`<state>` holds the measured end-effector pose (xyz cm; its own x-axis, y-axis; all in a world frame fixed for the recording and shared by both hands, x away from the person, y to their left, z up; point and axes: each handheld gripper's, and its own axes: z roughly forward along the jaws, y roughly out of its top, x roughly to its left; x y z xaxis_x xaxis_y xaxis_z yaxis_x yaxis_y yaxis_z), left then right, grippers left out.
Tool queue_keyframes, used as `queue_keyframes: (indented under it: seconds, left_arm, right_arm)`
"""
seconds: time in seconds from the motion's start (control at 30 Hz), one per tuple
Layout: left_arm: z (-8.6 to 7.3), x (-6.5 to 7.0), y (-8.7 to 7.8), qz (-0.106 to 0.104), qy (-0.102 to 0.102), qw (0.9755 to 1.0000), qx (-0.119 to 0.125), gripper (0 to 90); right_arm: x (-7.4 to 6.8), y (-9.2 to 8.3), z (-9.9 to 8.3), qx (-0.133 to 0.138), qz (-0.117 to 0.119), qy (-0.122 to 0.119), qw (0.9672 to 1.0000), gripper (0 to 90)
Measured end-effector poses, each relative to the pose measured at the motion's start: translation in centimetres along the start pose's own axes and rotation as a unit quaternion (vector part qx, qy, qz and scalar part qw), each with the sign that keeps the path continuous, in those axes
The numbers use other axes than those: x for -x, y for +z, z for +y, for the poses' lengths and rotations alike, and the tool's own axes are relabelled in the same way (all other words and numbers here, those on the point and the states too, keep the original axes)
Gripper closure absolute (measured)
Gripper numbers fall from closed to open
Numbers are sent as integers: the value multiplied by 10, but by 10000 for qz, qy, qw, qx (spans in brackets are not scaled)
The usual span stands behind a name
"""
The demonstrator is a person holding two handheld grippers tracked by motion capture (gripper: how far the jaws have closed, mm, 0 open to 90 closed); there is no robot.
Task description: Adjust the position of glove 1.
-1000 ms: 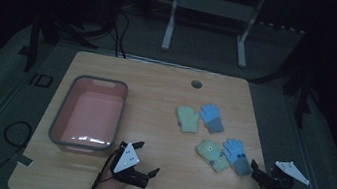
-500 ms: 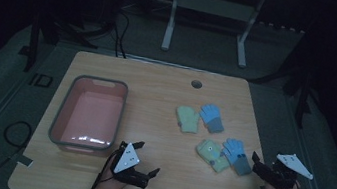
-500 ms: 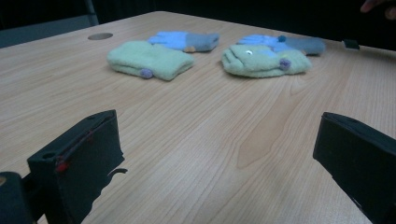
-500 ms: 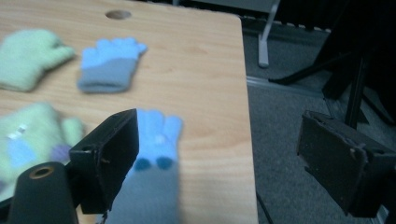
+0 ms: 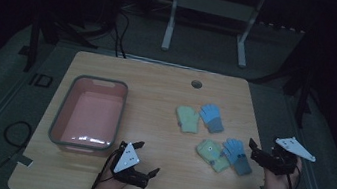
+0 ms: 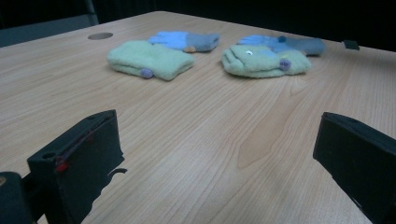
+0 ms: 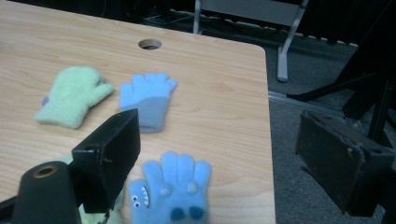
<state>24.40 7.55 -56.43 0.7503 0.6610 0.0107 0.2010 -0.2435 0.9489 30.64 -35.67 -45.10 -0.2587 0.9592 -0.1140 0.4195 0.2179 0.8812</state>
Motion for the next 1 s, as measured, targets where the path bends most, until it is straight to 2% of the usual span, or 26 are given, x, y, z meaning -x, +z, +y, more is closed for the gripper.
queue_keyframes:
  seconds: [0.07, 0.17, 0.27, 0.3, 0.4, 0.47, 0.53, 0.57, 0.7, 0.83, 1.0]
  left_arm:
    - [0, 0, 0, -3, -5, 10000, 1, 13]
    - [0, -1, 0, -9, -28, 10000, 5, 13]
    - [0, -1, 0, -9, -25, 10000, 7, 13]
    - [0, -1, 0, -11, -12, 10000, -3, 13]
    - [0, -1, 0, -10, -5, 10000, -1, 13]
    - [0, -1, 0, -16, -15, 10000, 0, 13]
    - [0, -1, 0, -18, -9, 10000, 0, 13]
    - [0, -1, 0, -21, -8, 10000, -3, 13]
    - [0, 0, 0, -27, -12, 10000, -1, 13]
    - [0, 0, 0, -32, -11, 10000, -1, 13]
    - [0, 0, 0, -35, 3, 10000, 1, 13]
  right_arm:
    - [-4, 2, 5, -54, -168, -47, 9998, 152]
    - [-9, 7, 15, -141, 37, -21, 9999, 145]
    - [-15, 9, 21, -140, 52, -98, 9998, 137]
    - [-21, 10, 26, -94, 233, -75, 9997, 138]
    - [-30, 15, 33, -198, 480, -121, 9986, 147]
    - [-34, 21, 36, -381, 636, 30, 9972, 163]
    - [-36, 28, 39, -500, 952, 276, 9938, 207]
    - [-37, 31, 40, -537, 1005, 293, 9931, 207]
    - [-45, 40, 43, -563, 996, 223, 9932, 202]
    - [-57, 52, 45, -527, 998, 249, 9933, 149]
    - [-73, 64, 46, -502, 1227, 228, 9909, 114]
